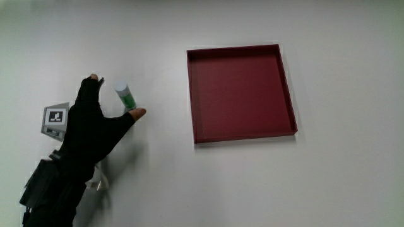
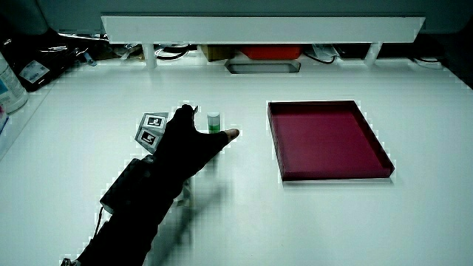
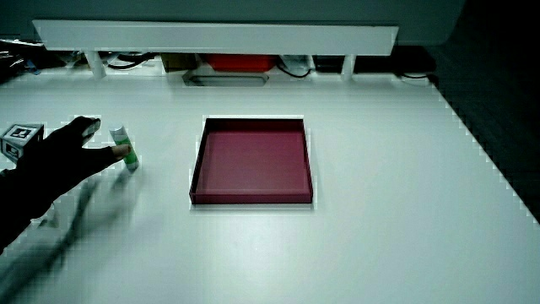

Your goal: Pick glue stick

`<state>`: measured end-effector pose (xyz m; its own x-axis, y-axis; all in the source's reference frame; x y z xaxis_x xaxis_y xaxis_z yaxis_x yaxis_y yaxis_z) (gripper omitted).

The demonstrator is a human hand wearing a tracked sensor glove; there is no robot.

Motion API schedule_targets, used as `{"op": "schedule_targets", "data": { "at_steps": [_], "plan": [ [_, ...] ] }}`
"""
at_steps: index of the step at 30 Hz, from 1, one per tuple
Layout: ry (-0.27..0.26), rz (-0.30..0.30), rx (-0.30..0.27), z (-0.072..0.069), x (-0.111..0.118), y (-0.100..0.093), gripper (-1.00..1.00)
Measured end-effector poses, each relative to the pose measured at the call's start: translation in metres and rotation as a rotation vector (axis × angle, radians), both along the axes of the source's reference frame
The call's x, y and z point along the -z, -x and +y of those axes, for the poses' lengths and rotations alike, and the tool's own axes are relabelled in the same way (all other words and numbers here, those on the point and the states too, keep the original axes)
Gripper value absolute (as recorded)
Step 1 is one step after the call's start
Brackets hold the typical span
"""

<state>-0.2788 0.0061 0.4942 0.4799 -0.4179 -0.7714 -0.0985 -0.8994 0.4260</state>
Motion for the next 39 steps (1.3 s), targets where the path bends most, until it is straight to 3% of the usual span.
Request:
{"op": "schedule_targets", "data": {
  "at_steps": [1,3,4,10,12,15,16,22,29,39],
  "plan": [
    [0.014,-0.005,0.011,-0.001,-0.004,0.001,0.0],
    [-0.01,0.017,0.004,-0.004,-0.011,0.002,0.0],
    [0.018,0.006,0.012,-0.004,-0.009,0.001,0.0],
    [0.026,0.015,0.025,-0.005,-0.016,0.001,0.0],
    [0.021,0.026,0.002,-0.004,-0.016,0.001,0.0],
    [0.024,0.044,0.028,-0.005,-0.019,0.001,0.12],
    [-0.003,0.058,0.03,-0.004,-0.021,0.002,0.15],
    [-0.051,0.104,0.065,-0.003,-0.022,0.003,0.38],
    [-0.072,0.114,0.105,-0.003,-0.028,0.008,0.65],
    [-0.061,0.109,0.115,-0.001,-0.029,0.008,1.0]
  ]
}}
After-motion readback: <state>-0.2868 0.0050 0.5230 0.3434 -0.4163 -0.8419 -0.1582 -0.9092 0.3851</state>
